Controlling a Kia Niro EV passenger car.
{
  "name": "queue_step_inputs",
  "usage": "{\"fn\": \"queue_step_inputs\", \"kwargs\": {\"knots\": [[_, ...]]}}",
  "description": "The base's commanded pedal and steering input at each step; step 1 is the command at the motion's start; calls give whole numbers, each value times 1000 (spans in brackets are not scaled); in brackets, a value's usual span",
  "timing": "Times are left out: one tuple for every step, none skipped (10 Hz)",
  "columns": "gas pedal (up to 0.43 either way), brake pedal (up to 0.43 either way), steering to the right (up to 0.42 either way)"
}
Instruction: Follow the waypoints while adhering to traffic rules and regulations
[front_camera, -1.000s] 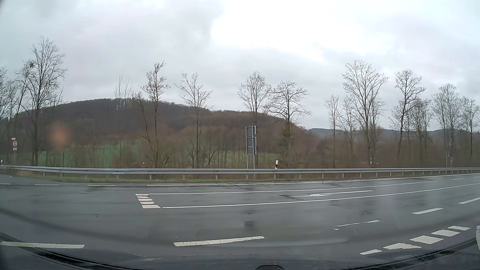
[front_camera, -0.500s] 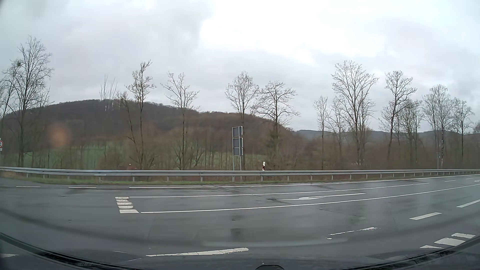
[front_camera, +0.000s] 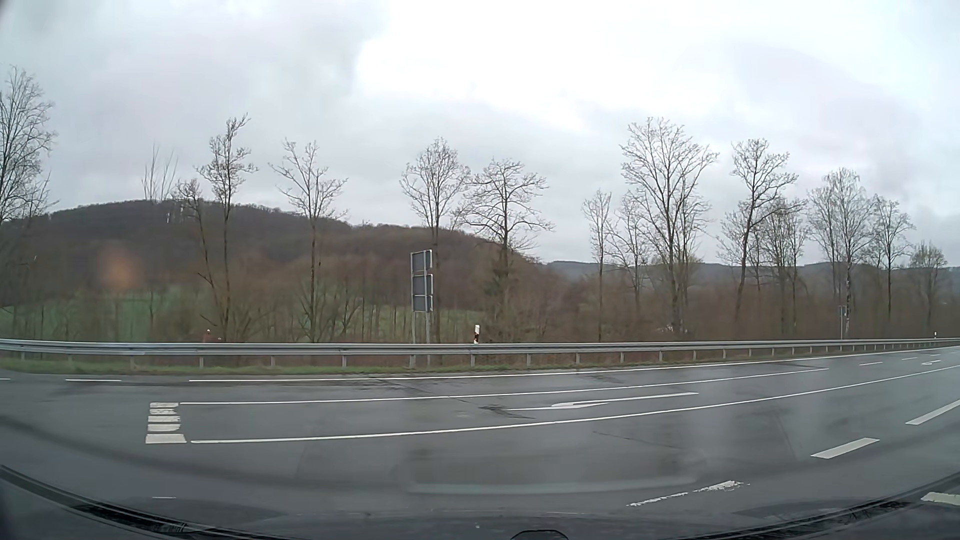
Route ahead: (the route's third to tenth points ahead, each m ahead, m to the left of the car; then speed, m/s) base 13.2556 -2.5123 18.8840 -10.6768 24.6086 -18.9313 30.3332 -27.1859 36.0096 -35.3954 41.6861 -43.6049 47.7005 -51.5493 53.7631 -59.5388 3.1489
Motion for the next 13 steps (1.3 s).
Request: {"fn": "queue_step_inputs", "kwargs": {"knots": [[421,0,326],[421,0,336],[421,0,346],[421,0,363],[421,0,380],[421,0,388],[421,0,387],[421,0,381],[421,0,369],[421,0,357],[421,0,344],[421,0,342],[421,0,340]]}}
